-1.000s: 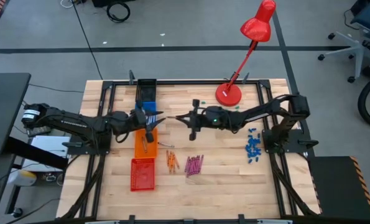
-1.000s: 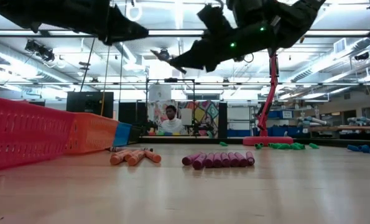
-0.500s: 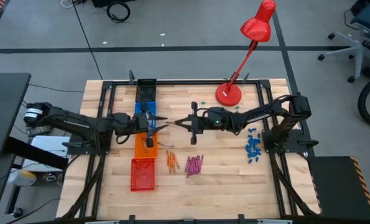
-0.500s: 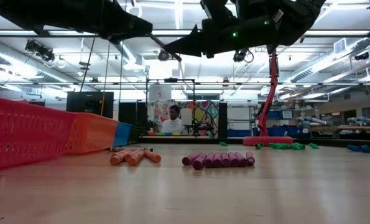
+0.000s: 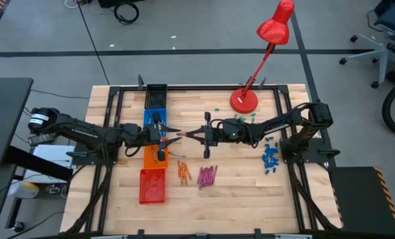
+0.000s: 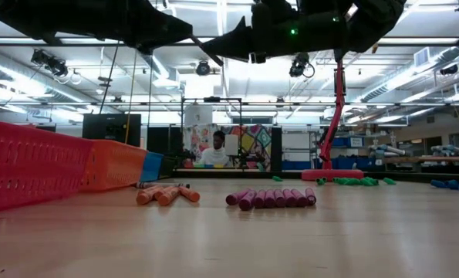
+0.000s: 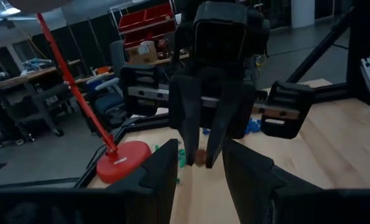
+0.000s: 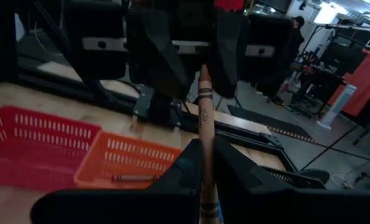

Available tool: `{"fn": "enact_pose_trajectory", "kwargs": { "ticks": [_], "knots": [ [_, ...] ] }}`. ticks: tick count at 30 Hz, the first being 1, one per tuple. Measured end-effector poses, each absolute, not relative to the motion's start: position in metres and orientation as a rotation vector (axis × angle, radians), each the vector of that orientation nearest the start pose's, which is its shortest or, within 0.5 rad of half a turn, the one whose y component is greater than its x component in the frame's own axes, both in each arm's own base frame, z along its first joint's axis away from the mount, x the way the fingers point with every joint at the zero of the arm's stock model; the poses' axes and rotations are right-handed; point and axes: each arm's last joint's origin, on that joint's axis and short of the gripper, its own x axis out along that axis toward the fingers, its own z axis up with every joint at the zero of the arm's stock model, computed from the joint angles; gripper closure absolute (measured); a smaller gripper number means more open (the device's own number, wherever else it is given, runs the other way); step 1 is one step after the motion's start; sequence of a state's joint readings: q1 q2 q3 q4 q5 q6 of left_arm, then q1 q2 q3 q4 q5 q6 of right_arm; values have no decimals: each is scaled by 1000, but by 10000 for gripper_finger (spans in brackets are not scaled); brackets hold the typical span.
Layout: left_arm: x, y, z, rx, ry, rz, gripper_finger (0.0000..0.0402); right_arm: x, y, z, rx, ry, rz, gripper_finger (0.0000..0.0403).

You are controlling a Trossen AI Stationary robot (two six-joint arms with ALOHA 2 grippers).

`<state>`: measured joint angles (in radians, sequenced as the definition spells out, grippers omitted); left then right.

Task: Sort crayons
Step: Put the brown crayon into the orange bin

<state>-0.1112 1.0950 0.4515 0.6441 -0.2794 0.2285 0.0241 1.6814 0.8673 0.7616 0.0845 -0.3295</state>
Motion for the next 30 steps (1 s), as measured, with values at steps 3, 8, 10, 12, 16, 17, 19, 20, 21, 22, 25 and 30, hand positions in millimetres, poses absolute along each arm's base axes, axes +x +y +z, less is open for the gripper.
{"fn": "enact_pose_trajectory", "kwargs": {
  "ticks": [3,8,10,12,16,17,19,20,21,22,25,30],
  "knots": [
    [226,-17,239,193,16,165,262,357,9,226,-311,43,-47,366],
    [229,-18,238,156,-6,147,262,357,13,226,-297,35,-38,366],
    [231,-20,239,149,-29,143,262,357,13,226,-292,36,-36,366],
    [234,-20,235,151,-19,140,265,357,14,226,-292,33,-35,366],
    [238,-22,232,160,-31,135,280,357,14,226,-292,33,-34,366],
    [239,-23,231,161,-30,134,285,357,14,226,-292,33,-34,366],
    [240,-23,230,163,-29,134,294,357,14,226,-292,33,-34,366],
    [240,-23,230,162,-36,135,300,357,14,226,-292,35,-34,366],
    [241,-23,230,162,-38,135,305,357,14,226,-292,36,-34,366],
    [241,-23,230,162,-34,135,312,357,14,226,-292,37,-34,366],
    [241,-23,230,163,-34,136,335,357,14,225,-293,40,-33,366],
    [241,-22,230,172,-30,139,367,357,14,225,-293,48,-32,366]
  ]
}}
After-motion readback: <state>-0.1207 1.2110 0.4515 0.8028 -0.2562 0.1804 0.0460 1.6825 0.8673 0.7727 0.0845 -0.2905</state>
